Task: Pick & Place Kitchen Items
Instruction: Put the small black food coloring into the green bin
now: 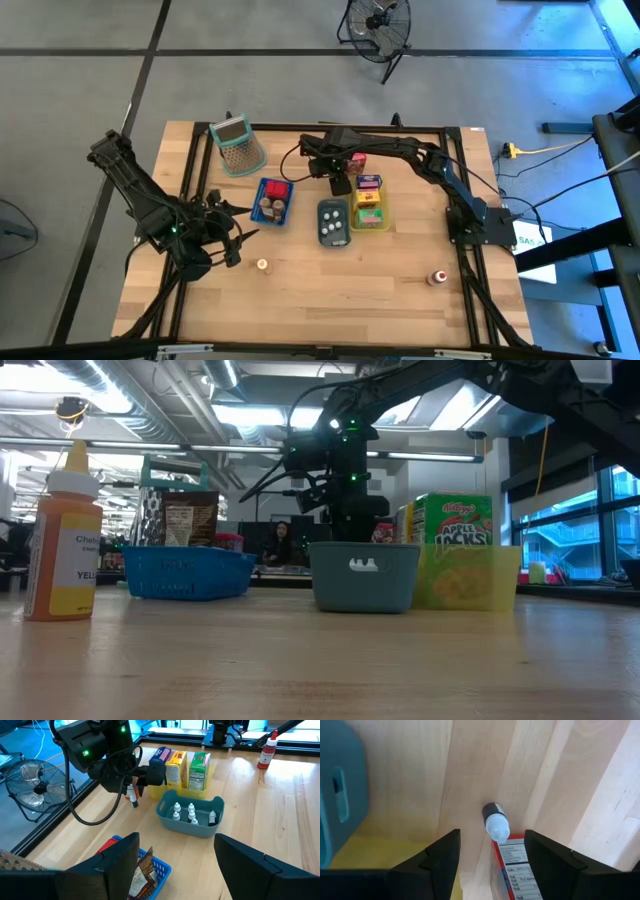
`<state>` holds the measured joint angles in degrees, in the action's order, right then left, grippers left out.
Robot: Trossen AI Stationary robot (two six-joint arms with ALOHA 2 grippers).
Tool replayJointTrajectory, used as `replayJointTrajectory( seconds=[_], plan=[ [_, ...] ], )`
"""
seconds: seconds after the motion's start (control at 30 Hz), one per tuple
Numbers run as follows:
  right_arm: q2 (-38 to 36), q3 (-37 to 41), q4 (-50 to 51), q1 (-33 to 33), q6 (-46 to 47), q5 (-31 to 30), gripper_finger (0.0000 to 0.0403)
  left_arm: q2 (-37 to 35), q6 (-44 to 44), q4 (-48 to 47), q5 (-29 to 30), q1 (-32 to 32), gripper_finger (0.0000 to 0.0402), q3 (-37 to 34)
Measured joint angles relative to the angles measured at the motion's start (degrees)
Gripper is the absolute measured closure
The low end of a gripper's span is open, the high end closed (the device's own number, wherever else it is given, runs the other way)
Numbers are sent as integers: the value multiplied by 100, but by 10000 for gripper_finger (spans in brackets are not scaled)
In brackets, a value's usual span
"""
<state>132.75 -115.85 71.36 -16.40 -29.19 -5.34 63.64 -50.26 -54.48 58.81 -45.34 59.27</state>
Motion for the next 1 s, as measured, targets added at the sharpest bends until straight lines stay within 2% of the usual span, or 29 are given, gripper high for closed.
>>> replayJointTrajectory(
  seconds=[0.73,1.0],
  plan=[
    [330,-2,-86,-24,-20,-48,182,0,31,-2,-24,1,149,0],
    [330,-2,-134,-24,-20,-51,227,0,48,-2,-24,0,149,0]
  ],
)
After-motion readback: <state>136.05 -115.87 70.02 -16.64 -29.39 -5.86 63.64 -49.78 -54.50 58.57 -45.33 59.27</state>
